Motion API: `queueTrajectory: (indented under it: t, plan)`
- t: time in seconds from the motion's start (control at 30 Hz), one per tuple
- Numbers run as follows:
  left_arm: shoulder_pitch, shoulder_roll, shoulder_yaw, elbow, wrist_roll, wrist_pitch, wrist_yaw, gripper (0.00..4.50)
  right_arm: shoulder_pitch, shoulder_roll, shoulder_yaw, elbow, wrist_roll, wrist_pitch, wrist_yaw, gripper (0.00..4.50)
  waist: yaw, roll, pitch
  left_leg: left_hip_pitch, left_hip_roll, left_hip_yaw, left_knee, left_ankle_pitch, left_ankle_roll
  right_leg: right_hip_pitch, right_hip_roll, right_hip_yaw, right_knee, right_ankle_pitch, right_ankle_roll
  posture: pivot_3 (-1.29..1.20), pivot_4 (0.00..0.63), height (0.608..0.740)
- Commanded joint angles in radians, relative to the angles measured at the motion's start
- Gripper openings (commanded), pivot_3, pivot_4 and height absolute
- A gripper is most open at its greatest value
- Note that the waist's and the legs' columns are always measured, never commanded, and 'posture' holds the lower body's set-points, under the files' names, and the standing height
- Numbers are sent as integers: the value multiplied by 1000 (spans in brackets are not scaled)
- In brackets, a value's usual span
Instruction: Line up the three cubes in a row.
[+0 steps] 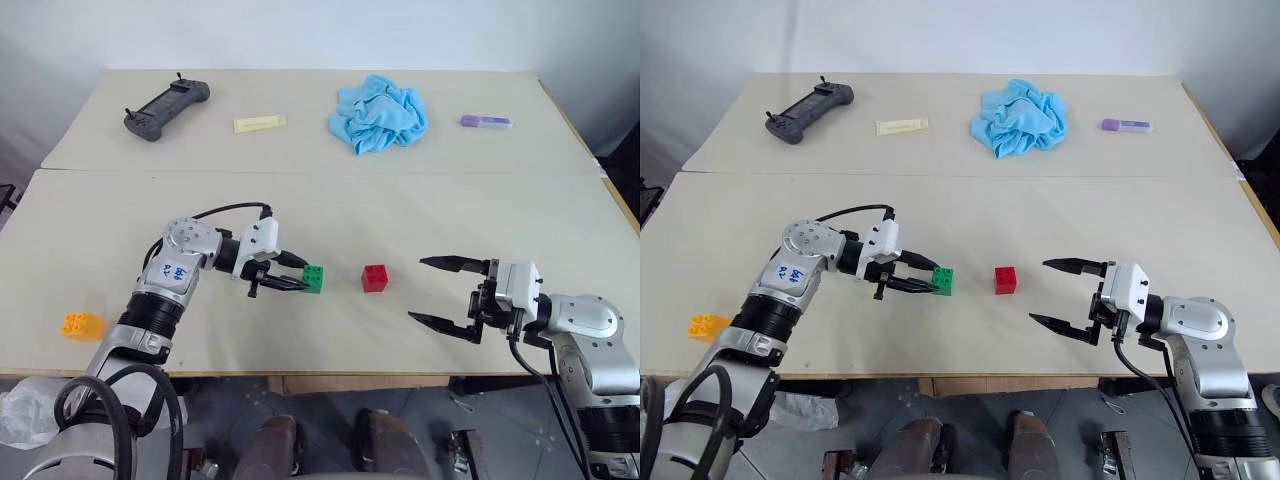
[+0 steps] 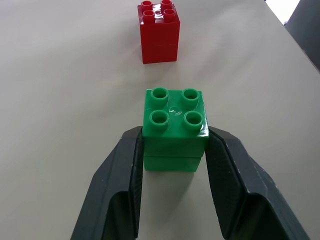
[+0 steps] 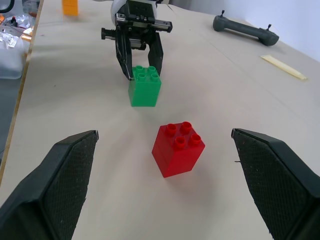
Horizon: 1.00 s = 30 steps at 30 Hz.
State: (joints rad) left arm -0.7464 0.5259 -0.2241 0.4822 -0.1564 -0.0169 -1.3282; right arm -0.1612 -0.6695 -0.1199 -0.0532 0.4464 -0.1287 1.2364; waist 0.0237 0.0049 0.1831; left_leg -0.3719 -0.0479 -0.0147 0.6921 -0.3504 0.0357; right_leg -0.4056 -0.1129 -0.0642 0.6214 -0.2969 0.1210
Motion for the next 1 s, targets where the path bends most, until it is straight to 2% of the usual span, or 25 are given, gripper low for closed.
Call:
queueTrajectory:
  t: [0.03,0.17,0.3,0.4,0.43,0.47,0.6,0.67,0.73,0.8,1.0]
  plan:
    - [12,0,15,-5,26,-20,49,1793,-17,6,10,-17,12,-8,5,4500,0,0,0,0,0,0,0,0,0,0,0,0,0,0,0,0,150,740]
    - [33,12,66,-72,-47,13,22,2972,-32,10,28,-15,13,-5,10,4500,1,0,0,0,0,0,1,0,0,0,0,0,1,0,0,0,150,740]
    - [67,77,143,-172,-111,42,-2,4155,-51,17,54,-19,31,22,28,4500,-1,0,0,-1,0,-1,1,0,0,0,-2,1,0,0,0,0,150,740]
    - [112,159,239,-291,-201,118,-5,4155,-61,24,83,-33,56,69,48,4500,-10,0,0,-1,2,-1,1,0,-1,0,-2,3,0,0,0,0,150,740]
    - [133,185,278,-335,-229,156,15,4333,-63,28,93,-37,60,78,52,4500,-12,0,0,-1,2,-2,1,0,-1,0,-2,4,0,0,-1,0,150,740]
    - [170,214,342,-388,-259,192,51,4498,-69,40,105,-42,63,83,53,4500,-13,0,0,-1,3,-2,1,0,-1,0,-2,6,0,0,-1,0,150,740]
    - [326,273,566,-547,-339,311,208,4498,-87,53,143,-91,92,166,52,4500,-26,0,0,-1,3,-2,0,-1,-2,-1,-2,9,-1,-1,-1,0,150,740]
    - [466,252,770,-630,-361,358,342,4498,-119,90,155,-105,96,155,35,4500,-29,0,0,0,3,-3,0,-1,-2,0,-2,9,-1,-1,-1,0,150,740]
    - [574,225,914,-683,-377,390,439,4498,-137,115,162,-112,100,158,25,4500,-30,0,0,1,4,-2,-1,-1,-2,-1,-2,11,-1,-1,-1,0,150,740]
    - [698,161,1043,-707,-375,346,494,4498,-143,136,173,-118,99,155,26,4500,-28,0,0,1,4,-2,-2,-1,-3,-1,-1,11,-1,-1,-2,0,150,740]
    - [1002,43,1268,-779,-432,363,566,4498,-168,179,186,-120,101,134,30,4500,-12,-5,-1,1,4,-3,-2,-2,-3,1,-2,10,-3,-1,-2,0,150,740]
